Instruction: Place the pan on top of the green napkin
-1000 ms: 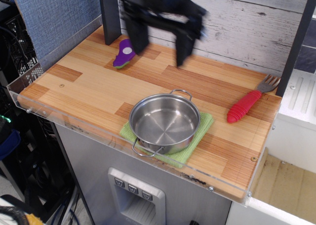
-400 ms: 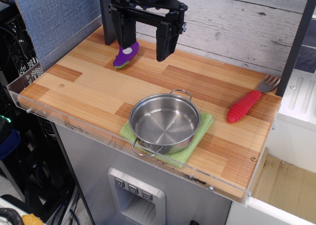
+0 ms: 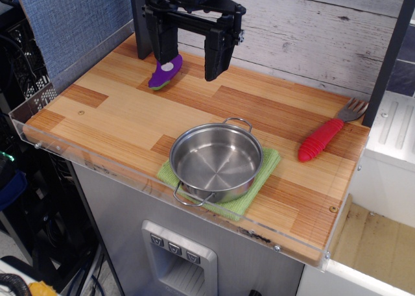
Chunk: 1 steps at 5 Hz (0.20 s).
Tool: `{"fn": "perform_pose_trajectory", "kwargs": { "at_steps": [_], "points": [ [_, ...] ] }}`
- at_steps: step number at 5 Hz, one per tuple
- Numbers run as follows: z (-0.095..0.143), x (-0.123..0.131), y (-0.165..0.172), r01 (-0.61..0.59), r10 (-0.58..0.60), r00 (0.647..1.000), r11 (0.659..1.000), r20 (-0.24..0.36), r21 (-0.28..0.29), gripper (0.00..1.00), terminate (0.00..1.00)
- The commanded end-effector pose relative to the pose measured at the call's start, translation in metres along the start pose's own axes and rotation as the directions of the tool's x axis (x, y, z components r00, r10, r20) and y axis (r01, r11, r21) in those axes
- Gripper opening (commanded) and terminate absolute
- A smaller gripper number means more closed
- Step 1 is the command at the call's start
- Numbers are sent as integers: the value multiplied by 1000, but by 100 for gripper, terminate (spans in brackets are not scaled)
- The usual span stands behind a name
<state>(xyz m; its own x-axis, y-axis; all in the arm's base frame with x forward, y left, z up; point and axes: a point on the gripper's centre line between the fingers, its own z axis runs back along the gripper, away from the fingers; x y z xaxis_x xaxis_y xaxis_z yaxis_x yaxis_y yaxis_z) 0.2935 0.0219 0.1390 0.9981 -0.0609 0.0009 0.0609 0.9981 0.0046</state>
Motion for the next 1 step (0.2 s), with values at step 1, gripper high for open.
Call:
{"fn": "perform_pose_trajectory", "kwargs": {
  "at_steps": [1],
  "points": [
    [14, -9, 2, -5, 5, 999, 1000, 42, 8, 100, 100]
  ]
}}
